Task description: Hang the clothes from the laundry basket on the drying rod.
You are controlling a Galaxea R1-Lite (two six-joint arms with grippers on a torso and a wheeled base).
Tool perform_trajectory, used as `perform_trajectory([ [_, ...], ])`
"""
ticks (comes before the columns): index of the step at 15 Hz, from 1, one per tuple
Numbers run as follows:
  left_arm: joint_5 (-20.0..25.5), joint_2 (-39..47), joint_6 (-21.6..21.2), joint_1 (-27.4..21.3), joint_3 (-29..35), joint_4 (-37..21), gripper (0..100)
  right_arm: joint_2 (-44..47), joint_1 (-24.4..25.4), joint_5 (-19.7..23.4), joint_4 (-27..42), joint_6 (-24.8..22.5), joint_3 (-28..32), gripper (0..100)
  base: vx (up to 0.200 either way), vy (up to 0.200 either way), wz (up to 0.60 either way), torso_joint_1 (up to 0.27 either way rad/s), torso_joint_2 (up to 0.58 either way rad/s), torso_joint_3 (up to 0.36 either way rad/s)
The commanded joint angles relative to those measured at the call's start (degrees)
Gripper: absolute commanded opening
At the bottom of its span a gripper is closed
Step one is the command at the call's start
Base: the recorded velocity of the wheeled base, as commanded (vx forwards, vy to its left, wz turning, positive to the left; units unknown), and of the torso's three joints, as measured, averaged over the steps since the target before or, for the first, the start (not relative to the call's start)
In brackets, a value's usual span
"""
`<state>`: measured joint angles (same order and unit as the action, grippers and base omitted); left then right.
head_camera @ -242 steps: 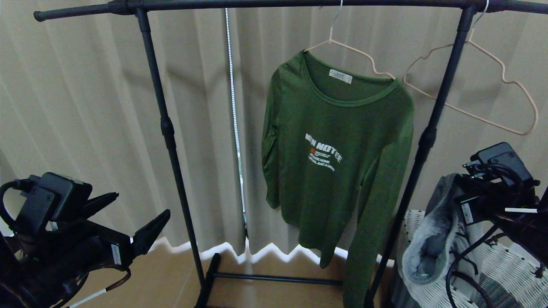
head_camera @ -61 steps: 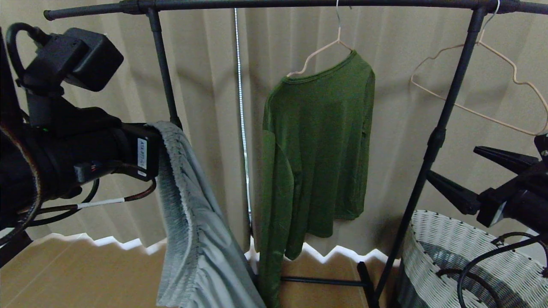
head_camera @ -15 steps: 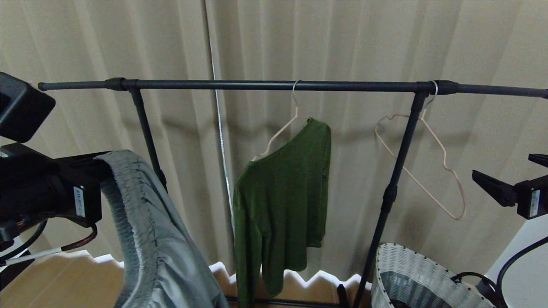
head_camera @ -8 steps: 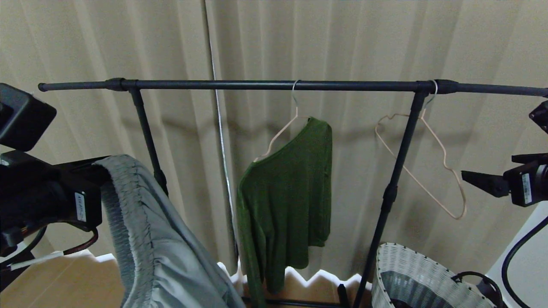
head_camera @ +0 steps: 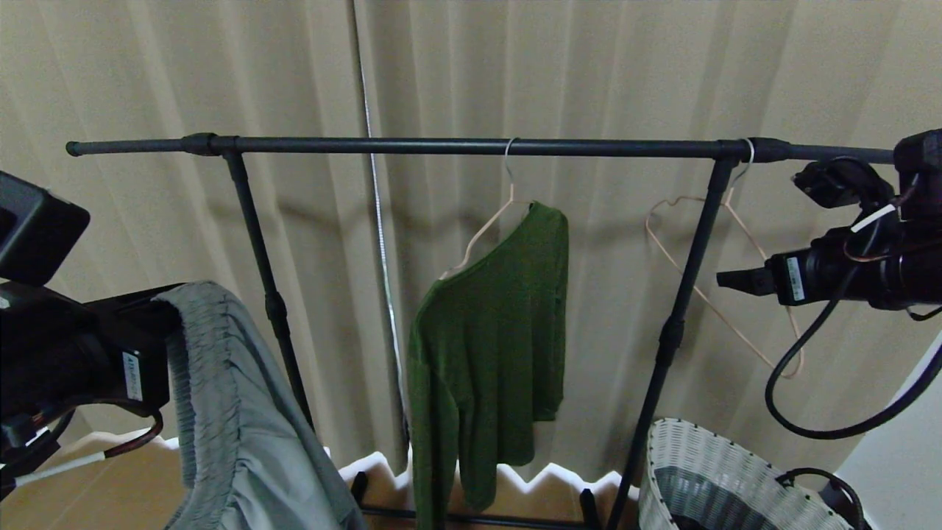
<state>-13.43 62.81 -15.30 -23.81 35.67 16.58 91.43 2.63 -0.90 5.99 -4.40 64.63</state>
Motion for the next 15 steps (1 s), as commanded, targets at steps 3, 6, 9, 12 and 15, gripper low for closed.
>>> perform_trajectory([
  [3,0.0,-0.6,0.0,0.0,-0.3,0.0,0,5.3,0.3,-0.5,0.0,1.1,1.5,100,0.000,0.000,0.00,0.000,0.00,0.000],
  [6,0.0,-0.8,0.0,0.0,-0.3,0.0,0,5.3,0.3,-0.5,-0.2,1.1,1.5,100,0.000,0.000,0.00,0.000,0.00,0.000],
  [9,0.0,-0.8,-0.9,-0.1,-0.3,0.0,0,5.3,0.2,-0.7,-0.2,1.2,2.0,0,0.000,0.000,0.00,0.000,0.00,0.000],
  [12,0.0,-0.8,-1.2,0.0,-0.2,0.0,0,5.1,-0.1,-1.3,-0.4,1.4,1.9,0,0.000,0.000,0.00,0.000,0.00,0.000],
  [15,0.0,-0.9,-1.3,0.1,-0.4,0.1,0,4.4,-0.3,-2.0,-0.6,1.7,1.7,0,0.000,0.000,0.00,0.000,0.00,0.000],
])
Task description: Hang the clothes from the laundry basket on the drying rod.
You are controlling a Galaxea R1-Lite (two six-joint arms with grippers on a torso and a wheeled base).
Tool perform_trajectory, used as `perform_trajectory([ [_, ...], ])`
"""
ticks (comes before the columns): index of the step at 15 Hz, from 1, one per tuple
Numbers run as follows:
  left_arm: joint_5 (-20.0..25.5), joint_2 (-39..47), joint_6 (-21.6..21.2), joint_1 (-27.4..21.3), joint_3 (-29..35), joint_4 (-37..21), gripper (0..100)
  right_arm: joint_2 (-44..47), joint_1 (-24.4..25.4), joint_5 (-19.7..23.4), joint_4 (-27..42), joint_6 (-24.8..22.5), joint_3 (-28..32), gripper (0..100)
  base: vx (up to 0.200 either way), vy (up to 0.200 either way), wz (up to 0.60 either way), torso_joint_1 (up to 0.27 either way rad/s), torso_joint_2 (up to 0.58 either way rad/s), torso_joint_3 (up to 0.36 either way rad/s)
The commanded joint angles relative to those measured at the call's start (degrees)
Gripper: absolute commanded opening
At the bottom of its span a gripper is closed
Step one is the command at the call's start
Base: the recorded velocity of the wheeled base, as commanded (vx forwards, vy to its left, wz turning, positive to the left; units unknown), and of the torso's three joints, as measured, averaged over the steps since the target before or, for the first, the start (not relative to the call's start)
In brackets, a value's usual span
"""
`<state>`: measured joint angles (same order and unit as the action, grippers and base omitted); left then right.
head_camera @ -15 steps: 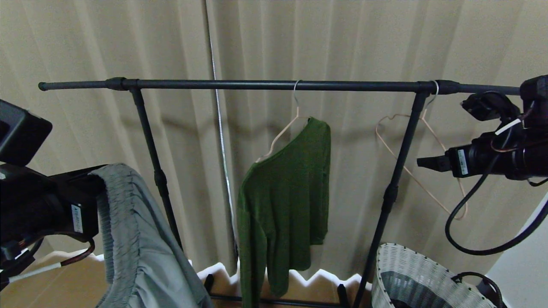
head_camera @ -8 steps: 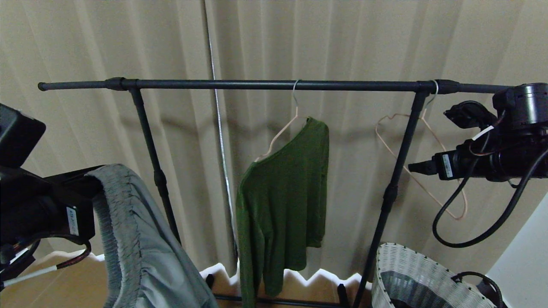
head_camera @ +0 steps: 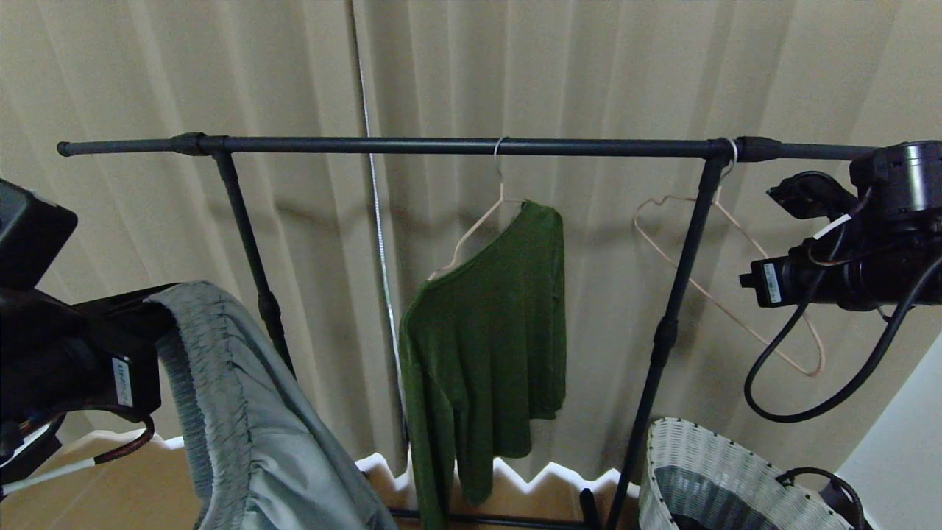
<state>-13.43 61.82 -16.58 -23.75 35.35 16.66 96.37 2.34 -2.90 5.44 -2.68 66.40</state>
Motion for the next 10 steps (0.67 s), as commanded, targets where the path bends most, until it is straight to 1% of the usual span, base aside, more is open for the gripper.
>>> perform_trajectory([
  [1,0.0,-0.1,0.0,0.0,-0.4,0.0,0,-1.4,-0.4,-0.7,-0.3,0.6,-0.1,0,0.000,0.000,0.00,0.000,0.00,0.000],
  [3,0.0,-0.4,0.0,0.1,-0.5,0.0,0,-2.1,-0.4,-3.0,-0.3,0.7,-0.3,0,0.000,0.000,0.00,0.000,0.00,0.000],
  [4,0.0,-0.5,0.0,0.0,-0.6,0.0,0,-2.9,-0.4,-4.8,-0.8,1.1,-0.4,0,0.000,0.000,0.00,0.000,0.00,0.000],
  [6,0.0,-0.5,0.0,0.1,-1.1,0.0,0,-4.3,-0.4,-5.4,-3.8,2.5,-2.3,0,0.000,0.000,0.00,0.000,0.00,0.000],
  [9,0.0,-1.3,0.0,0.1,-2.0,0.1,0,-8.0,-0.4,-8.2,-14.2,2.9,-11.3,0,0.000,0.000,0.00,0.000,0.00,0.000],
  [10,0.0,-1.7,0.0,0.2,-2.0,0.1,0,-9.2,-0.4,-8.5,-15.9,2.9,-13.6,0,0.000,0.000,0.00,0.000,0.00,0.000],
])
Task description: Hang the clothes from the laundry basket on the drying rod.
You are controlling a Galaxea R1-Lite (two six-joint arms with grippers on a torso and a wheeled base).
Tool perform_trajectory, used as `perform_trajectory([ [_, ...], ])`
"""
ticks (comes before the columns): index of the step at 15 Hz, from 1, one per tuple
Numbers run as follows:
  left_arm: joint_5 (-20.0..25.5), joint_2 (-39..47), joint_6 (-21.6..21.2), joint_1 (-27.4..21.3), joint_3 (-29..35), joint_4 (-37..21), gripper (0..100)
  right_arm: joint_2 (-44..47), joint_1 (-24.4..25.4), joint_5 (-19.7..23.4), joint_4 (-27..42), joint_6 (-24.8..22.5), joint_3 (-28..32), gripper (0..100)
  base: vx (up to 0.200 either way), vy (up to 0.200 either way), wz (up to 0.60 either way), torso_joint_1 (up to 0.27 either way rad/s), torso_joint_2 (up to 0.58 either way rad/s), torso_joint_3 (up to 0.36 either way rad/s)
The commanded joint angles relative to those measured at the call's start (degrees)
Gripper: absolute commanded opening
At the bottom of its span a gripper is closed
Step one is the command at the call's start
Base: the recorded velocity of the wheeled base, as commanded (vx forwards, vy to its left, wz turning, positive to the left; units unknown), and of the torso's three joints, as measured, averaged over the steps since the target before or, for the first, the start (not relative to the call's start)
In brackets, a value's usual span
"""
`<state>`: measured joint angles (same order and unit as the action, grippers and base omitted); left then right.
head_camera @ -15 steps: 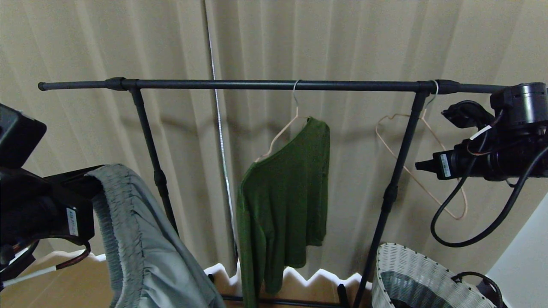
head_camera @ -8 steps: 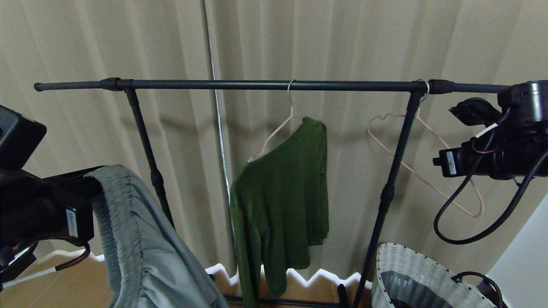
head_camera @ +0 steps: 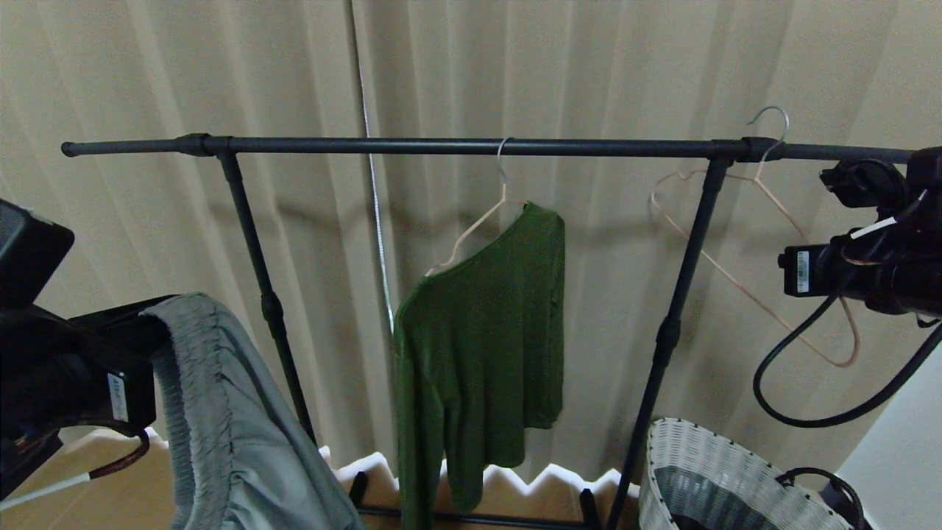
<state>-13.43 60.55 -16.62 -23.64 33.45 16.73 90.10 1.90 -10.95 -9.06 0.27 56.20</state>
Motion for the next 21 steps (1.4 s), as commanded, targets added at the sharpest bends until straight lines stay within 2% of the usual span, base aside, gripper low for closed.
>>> perform_trajectory([
  [1,0.0,-0.5,0.0,0.1,-0.1,0.0,0,-4.2,0.0,-0.5,-2.0,0.0,-5.0,0,0.000,0.000,0.00,0.000,0.00,0.000],
  [5,-0.3,-1.5,-0.7,1.0,-1.4,0.1,0,-12.0,-0.1,-0.5,-2.0,0.0,-10.9,0,0.000,0.000,0.00,0.000,0.00,0.000],
  [8,-0.3,-1.8,-0.7,1.5,-2.0,0.0,0,-15.7,-0.1,-0.5,-1.8,-0.4,-14.0,0,-0.200,0.000,0.00,0.004,0.00,0.002],
  [18,-0.3,-1.9,-0.7,2.5,-3.0,0.1,0,-18.6,-0.1,-0.5,-1.5,-0.5,-18.0,0,-0.200,0.000,0.00,-0.003,0.00,0.004],
  [21,-0.3,-1.9,-0.7,2.5,-3.3,0.1,0,-20.0,0.0,-0.4,-1.4,-0.7,-19.5,0,0.000,0.000,0.00,0.000,0.00,0.000],
])
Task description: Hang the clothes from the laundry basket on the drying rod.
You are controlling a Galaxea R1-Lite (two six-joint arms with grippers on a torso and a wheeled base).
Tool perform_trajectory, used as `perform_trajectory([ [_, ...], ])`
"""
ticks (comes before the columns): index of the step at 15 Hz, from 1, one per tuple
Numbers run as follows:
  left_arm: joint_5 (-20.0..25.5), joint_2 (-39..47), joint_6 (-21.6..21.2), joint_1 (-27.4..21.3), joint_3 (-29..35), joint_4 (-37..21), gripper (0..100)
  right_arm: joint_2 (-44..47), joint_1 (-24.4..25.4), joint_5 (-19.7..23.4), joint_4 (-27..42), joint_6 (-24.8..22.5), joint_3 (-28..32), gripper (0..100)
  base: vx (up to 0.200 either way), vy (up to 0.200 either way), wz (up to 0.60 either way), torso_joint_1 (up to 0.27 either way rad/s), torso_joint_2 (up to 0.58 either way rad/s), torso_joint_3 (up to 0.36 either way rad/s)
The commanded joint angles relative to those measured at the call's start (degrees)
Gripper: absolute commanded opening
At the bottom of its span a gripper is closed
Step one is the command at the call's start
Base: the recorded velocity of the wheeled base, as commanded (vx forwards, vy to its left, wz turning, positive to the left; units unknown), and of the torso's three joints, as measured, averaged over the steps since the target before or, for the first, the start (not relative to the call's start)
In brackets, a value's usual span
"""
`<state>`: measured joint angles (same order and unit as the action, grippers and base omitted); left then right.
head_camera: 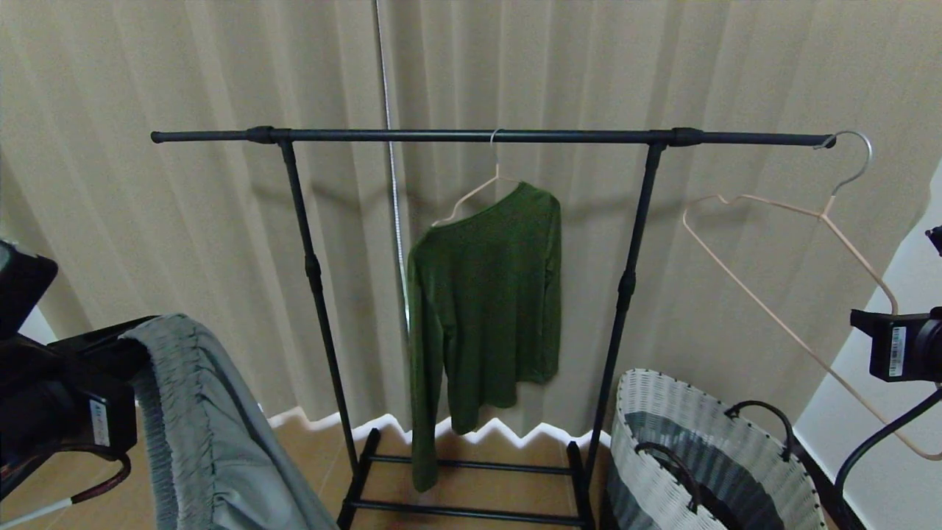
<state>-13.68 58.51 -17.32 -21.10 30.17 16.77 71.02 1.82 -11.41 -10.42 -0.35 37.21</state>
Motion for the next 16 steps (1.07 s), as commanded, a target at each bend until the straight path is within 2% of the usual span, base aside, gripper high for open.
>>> perform_trajectory([
  [1,0.0,0.1,0.0,0.0,0.1,0.0,0,-1.1,0.2,0.1,0.0,-0.3,-0.9,0,0.000,0.000,0.00,0.000,0.00,0.000],
  [8,0.1,1.4,0.0,0.0,0.3,-0.1,0,-1.5,2.1,1.0,-0.7,-0.4,-1.6,0,0.000,0.000,0.00,0.000,0.00,0.000],
  [10,0.1,2.0,-0.1,0.0,0.6,-0.1,0,-1.9,2.9,1.0,-0.7,-0.3,-1.7,0,0.000,0.200,0.00,0.005,0.00,0.002],
  [16,0.1,2.0,-0.4,0.0,0.7,-0.1,0,-2.3,10.1,1.1,-0.7,0.0,-2.0,0,0.000,0.200,0.00,0.006,0.01,0.004],
])
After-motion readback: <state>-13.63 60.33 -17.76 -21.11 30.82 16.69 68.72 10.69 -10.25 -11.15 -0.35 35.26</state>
